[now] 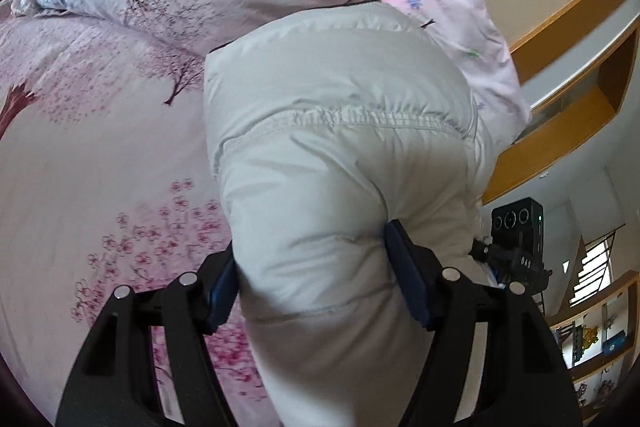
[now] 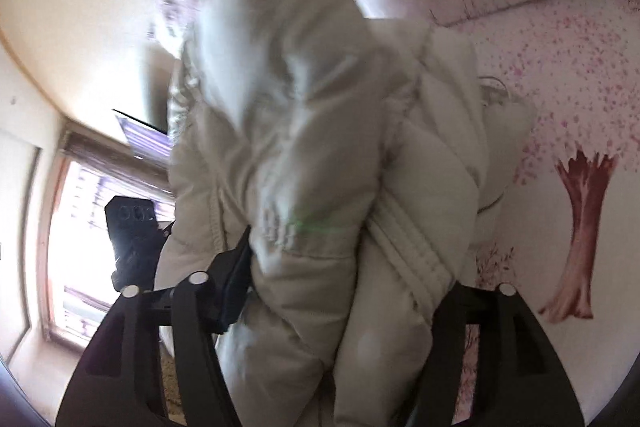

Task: Fold large clothes

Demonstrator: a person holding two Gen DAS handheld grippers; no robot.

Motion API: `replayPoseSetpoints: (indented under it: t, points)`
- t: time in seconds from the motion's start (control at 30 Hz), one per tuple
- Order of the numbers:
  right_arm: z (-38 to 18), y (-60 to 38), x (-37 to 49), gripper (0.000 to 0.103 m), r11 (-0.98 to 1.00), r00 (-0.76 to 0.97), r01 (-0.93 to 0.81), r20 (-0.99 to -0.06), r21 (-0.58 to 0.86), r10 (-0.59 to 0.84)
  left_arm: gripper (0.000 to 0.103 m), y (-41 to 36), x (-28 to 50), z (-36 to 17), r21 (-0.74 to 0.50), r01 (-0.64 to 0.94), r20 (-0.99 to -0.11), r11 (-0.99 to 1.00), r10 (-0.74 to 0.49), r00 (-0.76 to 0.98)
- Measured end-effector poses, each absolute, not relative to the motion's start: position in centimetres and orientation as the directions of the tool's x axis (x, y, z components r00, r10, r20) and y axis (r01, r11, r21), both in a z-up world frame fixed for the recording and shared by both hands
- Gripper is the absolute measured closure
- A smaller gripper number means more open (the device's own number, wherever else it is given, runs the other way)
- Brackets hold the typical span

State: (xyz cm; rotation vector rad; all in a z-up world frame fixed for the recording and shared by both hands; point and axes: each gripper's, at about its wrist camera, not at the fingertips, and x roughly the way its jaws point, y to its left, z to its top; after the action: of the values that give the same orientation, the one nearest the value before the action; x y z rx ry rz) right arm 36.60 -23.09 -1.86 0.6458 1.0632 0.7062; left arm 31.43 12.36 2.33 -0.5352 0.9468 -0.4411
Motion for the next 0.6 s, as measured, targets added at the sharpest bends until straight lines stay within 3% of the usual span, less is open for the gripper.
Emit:
replayPoseSetpoints:
  t: [0.1,0.3,0.47,0.6]
  points:
    - [-2.6,-22.9,37.2,0.023,0.649,0.311,-0.120,-0.592,0.751,0.744,0.028,11.6,31.3,3.4,-0.516,0.143,-0.678,0.845,-0.504,0.534]
    - [1.7,-24.3,33.3,0.023,0.769,0.476,-0.110,-0.646,0.629,0.597,0.016,9.4,29.6,5.9,-0.207,0.157,-0.731,0.966,-0.259,0.631]
    - [6.8,-24.1,26.8,0.023,0.892,0.712,-0.155,-0.578,0.425,0.399,0.016,9.7,27.2,7.1,-0.113,0.157,-0.706,0.981,-0.190,0.682]
    - [7.5,-20.3,23.5,0.056,0.912,0.715,-0.263,-0.571,0.315,0.403,0.012,8.1,24.8,8.0,-0.013,0.158,-0.675,0.987,-0.125,0.727]
